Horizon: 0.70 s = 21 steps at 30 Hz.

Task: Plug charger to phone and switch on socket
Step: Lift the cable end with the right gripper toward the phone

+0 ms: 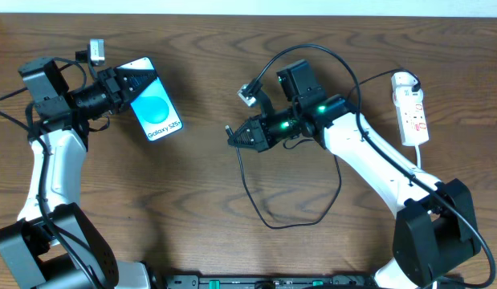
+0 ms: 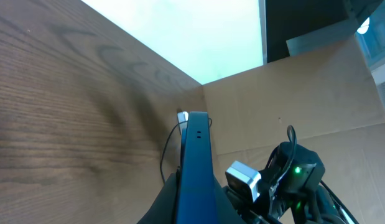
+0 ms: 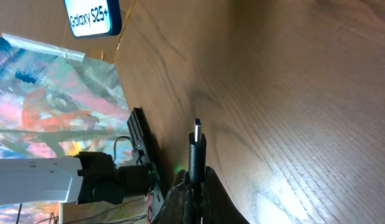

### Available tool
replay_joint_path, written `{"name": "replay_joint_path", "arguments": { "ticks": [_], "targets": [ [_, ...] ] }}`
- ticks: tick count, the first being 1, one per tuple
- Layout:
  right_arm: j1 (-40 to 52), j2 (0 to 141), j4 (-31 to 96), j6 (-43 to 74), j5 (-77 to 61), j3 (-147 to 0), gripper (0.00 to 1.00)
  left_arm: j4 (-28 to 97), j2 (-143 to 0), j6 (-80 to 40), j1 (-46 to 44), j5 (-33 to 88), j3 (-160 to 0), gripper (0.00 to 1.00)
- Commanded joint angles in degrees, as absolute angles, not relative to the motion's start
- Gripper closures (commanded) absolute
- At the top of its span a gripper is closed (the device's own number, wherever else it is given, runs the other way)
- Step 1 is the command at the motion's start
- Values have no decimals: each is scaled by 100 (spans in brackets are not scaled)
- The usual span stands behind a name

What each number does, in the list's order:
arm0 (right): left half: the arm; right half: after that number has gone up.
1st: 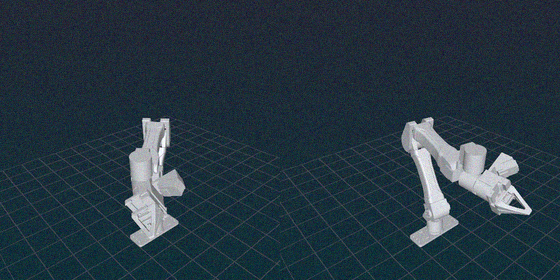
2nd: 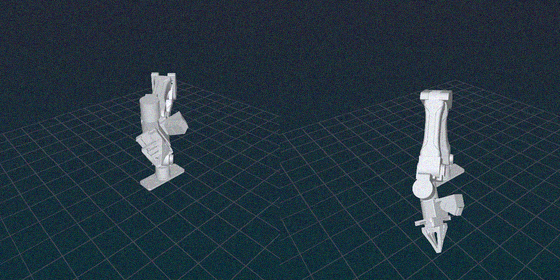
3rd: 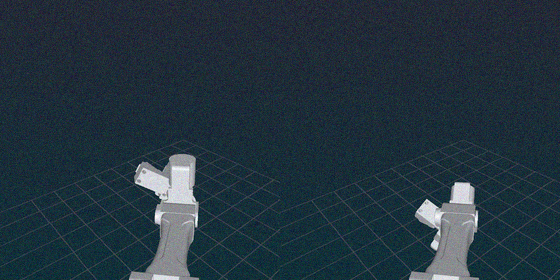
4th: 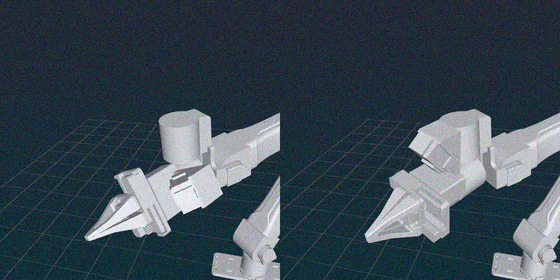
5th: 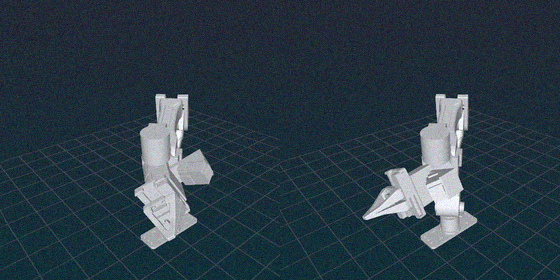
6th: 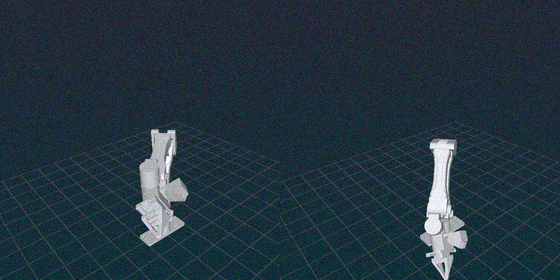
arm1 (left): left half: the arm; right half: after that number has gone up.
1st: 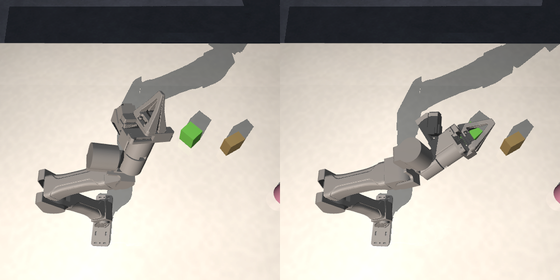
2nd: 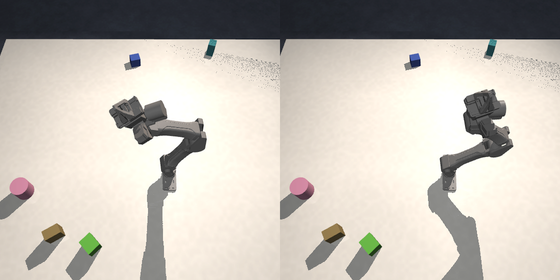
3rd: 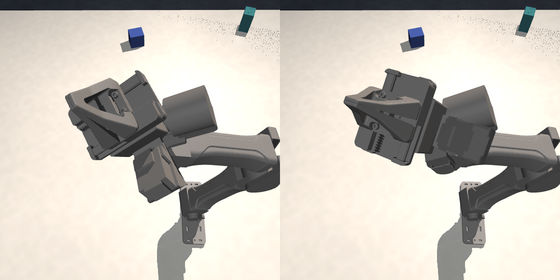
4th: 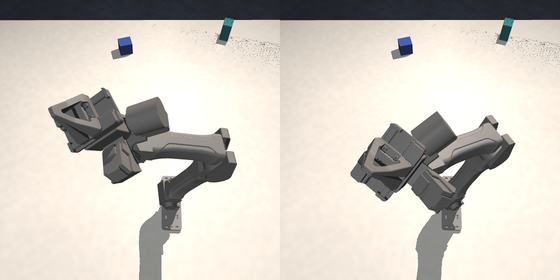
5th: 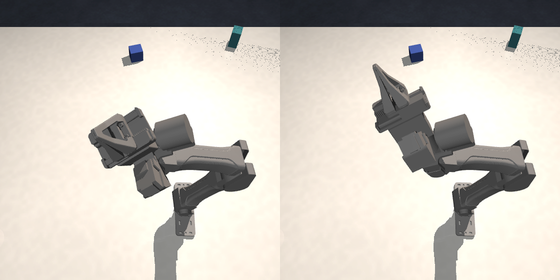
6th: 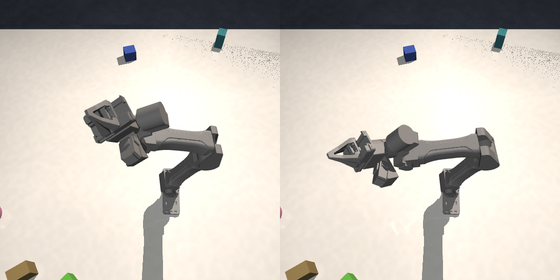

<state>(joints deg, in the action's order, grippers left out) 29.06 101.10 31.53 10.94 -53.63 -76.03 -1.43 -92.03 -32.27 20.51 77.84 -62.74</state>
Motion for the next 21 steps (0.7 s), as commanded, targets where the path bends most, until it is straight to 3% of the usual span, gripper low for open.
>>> {"name": "replay_joint_path", "arguments": {
  "ticks": [1,8,21],
  "targets": [
    [2832,10047,3083,749,-5524,-7489,99,-154,-9065,-3153,2051,7883,-6305,92],
    [2775,10047,2593,661,-5533,-7070,99,-154,-9065,-3153,2051,7883,-6305,93],
    [2786,10047,1605,504,-6827,-6128,99,-154,-9065,-3153,2051,7883,-6305,93]
  ]
}}
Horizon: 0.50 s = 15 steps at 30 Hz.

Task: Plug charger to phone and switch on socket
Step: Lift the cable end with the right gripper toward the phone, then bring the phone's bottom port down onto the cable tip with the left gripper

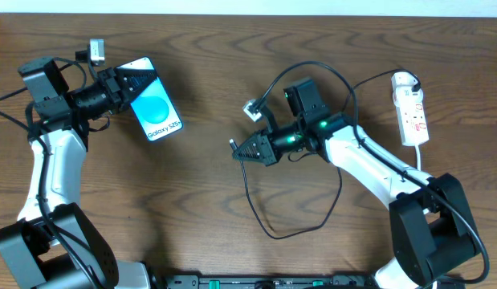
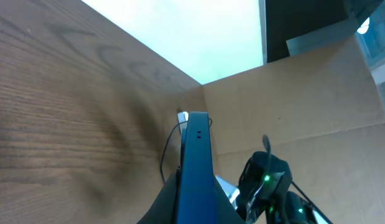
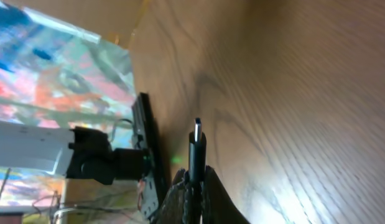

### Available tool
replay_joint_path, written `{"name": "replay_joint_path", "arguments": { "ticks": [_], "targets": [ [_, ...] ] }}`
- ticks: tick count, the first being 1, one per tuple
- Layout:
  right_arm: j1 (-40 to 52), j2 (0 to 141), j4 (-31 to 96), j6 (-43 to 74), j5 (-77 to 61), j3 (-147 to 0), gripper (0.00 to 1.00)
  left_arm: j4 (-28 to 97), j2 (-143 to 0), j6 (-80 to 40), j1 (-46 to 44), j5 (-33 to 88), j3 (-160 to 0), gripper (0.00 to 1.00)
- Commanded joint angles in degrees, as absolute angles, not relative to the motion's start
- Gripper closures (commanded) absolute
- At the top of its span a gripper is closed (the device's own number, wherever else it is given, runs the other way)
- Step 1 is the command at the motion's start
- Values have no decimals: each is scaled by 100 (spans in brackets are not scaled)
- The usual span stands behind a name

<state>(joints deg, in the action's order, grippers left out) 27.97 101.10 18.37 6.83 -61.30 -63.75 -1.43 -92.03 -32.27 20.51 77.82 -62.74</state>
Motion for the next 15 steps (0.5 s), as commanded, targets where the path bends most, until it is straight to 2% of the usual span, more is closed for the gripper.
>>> {"name": "replay_joint_path", "arguments": {
  "ticks": [1,10,15],
  "targets": [
    [2783,10047,1378,506,-7030,-6005,99,-154,-9065,-3153,2051,7883,-6305,92],
    [2786,10047,239,580,-8307,-5548,99,-152,-9065,-3164,2049,7887,-6305,92],
    [2786,10047,-585,1514,-8307,-5548,99,-272,-9065,-3367,1977,7883,-6305,93]
  ]
}}
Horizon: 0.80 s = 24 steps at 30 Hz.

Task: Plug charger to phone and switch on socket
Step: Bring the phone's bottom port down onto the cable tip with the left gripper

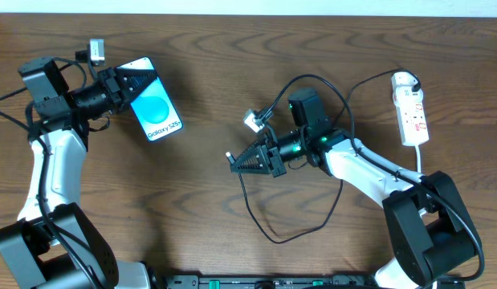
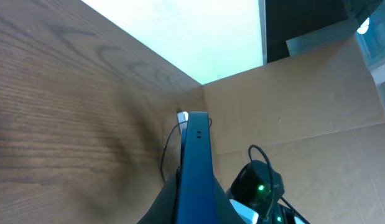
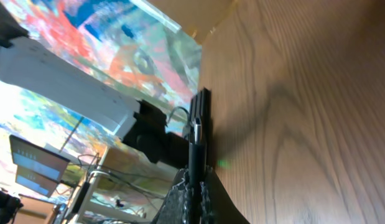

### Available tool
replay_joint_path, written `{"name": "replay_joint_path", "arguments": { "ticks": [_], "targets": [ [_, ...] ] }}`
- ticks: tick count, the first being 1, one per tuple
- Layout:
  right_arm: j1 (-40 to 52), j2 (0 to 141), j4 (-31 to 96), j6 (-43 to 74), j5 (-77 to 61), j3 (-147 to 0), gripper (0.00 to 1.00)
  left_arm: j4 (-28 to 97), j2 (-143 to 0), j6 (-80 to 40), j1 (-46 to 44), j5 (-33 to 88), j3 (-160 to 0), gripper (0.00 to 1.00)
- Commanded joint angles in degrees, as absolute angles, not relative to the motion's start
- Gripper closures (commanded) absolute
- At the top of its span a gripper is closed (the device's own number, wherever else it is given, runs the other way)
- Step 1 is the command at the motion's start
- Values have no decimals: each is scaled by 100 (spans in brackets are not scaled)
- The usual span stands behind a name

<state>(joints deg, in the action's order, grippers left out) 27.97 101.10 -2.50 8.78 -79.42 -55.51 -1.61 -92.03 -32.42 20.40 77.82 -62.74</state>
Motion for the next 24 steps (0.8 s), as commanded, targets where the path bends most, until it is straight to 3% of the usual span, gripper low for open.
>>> {"name": "replay_joint_path", "arguments": {
  "ticks": [1,12,20,24],
  "targets": [
    [2786,10047,-847,1782,-8298,-5548,99,-377,-9065,-3444,1946,7883,-6305,93],
    [2788,10047,-2993,4233,-7787,-5548,99,-2502,-9065,-5216,1570,7494,-6307,93],
    [2823,10047,-3782,4919,-7537,-5548,99,-3242,-9065,-6265,1229,6877,-6307,93],
    [2821,10047,-4261,5266,-7487,-5548,99,-4254,-9065,-6720,1017,6722,-6307,93]
  ]
}}
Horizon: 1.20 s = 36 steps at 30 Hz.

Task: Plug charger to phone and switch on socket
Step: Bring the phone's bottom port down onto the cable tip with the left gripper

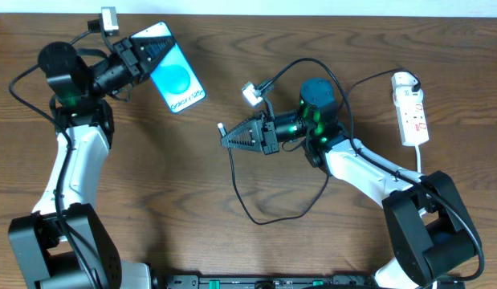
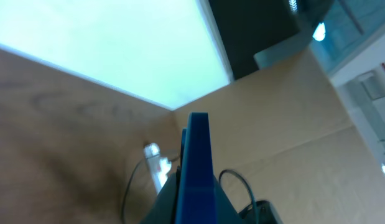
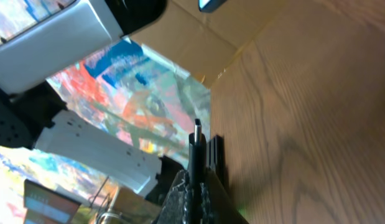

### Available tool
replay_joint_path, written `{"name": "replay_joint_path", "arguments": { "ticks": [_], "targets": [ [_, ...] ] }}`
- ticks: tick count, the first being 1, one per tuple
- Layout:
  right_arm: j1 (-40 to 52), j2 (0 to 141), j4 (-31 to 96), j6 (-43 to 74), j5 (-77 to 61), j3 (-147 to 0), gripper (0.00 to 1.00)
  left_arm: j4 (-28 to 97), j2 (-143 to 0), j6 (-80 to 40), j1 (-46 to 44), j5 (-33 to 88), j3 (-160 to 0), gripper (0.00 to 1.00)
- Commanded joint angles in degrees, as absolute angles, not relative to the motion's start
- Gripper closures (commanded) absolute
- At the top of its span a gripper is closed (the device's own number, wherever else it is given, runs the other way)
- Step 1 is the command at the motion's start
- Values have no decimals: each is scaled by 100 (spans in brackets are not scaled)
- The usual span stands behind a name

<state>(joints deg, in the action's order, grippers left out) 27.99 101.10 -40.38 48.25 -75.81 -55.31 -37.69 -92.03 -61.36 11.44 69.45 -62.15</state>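
Note:
The phone (image 1: 175, 79), blue screen reading Galaxy S25+, is held off the table at the upper left with my left gripper (image 1: 138, 53) shut on its upper end. In the left wrist view the phone (image 2: 198, 160) shows edge-on, standing up between the fingers. My right gripper (image 1: 258, 135) sits mid-table, shut on the black charger plug (image 1: 222, 128), whose tip points left toward the phone. The plug (image 3: 196, 149) rises straight from the fingers in the right wrist view. The white socket strip (image 1: 412, 107) lies at the far right, its black cable (image 1: 268, 210) looping across the table.
The charger cable runs from the strip over my right arm and down in a loop toward the table's front. A small white camera block (image 1: 249, 91) sits on the right wrist. Cardboard panels (image 2: 285, 118) stand beyond the table.
My left arm has lifted and shifted the phone up and to the right, toward the table's back edge. My right gripper has tilted further and carried the plug slightly up and left.
At first the left gripper held the phone at the upper left while the right gripper held the plug mid-table, pointing left. The right wrist then tilted in steps with the plug in it. Now the phone stands higher and nearer the plug.

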Motion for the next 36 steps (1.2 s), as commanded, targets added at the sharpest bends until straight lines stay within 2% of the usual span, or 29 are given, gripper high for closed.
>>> {"name": "replay_joint_path", "arguments": {
  "ticks": [1,9,25,36],
  "targets": [
    [2821,10047,-4386,5345,-7487,-5548,99,-4410,-9065,-6768,985,6722,-6307,93],
    [2816,10047,-5277,5894,-7494,-5551,99,-4536,-9065,-7050,760,6759,-6307,93],
    [2816,10047,-5408,5889,-7533,-5551,99,-4558,-9065,-7290,425,7352,-6307,93],
    [2818,10047,-5450,5892,-7546,-5548,99,-4558,-9065,-7185,425,7255,-6307,92]
  ]
}}
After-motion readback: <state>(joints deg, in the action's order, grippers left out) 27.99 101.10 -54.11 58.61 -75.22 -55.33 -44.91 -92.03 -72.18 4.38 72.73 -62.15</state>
